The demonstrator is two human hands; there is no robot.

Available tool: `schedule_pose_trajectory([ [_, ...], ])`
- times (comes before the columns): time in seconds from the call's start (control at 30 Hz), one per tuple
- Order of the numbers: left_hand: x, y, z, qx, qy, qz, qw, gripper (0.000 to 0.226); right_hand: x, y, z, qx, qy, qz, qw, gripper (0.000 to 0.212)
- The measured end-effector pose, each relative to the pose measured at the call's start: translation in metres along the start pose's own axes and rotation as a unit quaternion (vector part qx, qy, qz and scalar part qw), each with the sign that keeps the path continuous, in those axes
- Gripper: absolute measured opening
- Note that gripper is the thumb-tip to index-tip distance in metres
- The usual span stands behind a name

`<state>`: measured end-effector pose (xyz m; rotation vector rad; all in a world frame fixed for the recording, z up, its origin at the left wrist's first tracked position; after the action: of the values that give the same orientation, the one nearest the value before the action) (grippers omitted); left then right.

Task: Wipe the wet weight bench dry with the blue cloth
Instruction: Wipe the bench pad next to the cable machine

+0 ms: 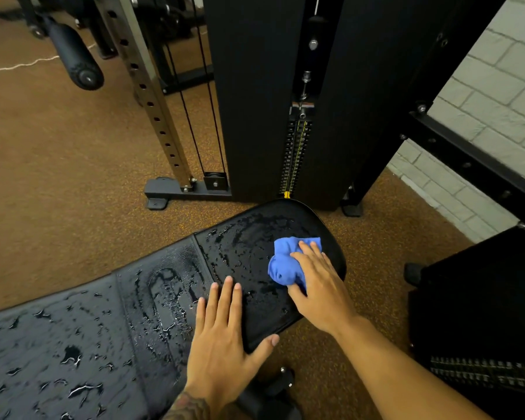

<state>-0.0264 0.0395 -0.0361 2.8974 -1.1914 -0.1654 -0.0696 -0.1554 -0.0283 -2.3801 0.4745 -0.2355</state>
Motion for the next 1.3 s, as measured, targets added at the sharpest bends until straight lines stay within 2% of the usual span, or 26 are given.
schedule_pose_trajectory([
  [0.17,0.003,0.003,0.009,0.049,-0.006,-0.006,0.999,0.103,-0.003,0.005,0.007,-0.019,-0.009,-0.006,1.000,0.067],
  [0.6,0.005,0.003,0.017,0.054,0.010,-0.025,0.998,0.108,-0.034,0.017,0.006,-0.065,0.040,-0.016,0.997,0.050],
  [0.67,0.006,0.003,0.018,0.045,0.021,-0.026,0.998,0.108,-0.028,0.025,0.000,-0.070,0.041,-0.018,0.997,0.048],
  [0.8,0.008,0.004,0.017,0.039,0.042,-0.030,0.998,0.110,0.009,0.042,-0.008,-0.064,0.042,0.030,0.997,0.059],
  [0.93,0.008,0.004,0.017,0.041,0.038,-0.028,0.998,0.109,0.053,0.039,-0.008,-0.077,0.041,0.061,0.994,0.060],
  [1.13,0.007,0.005,0.015,0.066,0.003,-0.025,0.997,0.106,0.087,0.019,0.011,-0.096,0.034,0.044,0.994,0.058],
  [1.3,0.006,0.005,0.010,0.081,-0.008,-0.029,0.996,0.106,0.055,0.005,0.021,-0.061,-0.010,0.001,0.998,0.057],
])
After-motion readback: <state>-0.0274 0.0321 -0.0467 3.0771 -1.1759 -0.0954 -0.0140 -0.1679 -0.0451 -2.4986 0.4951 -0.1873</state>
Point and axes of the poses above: each hand's wrist, its own x-axis towards the middle knuckle, its own z-axis out of the palm, y = z × x, the point moved 6 cm from there along x, towards the middle knuckle, and after that the axes turned 14 degrees about x, right-handed, at the moved point
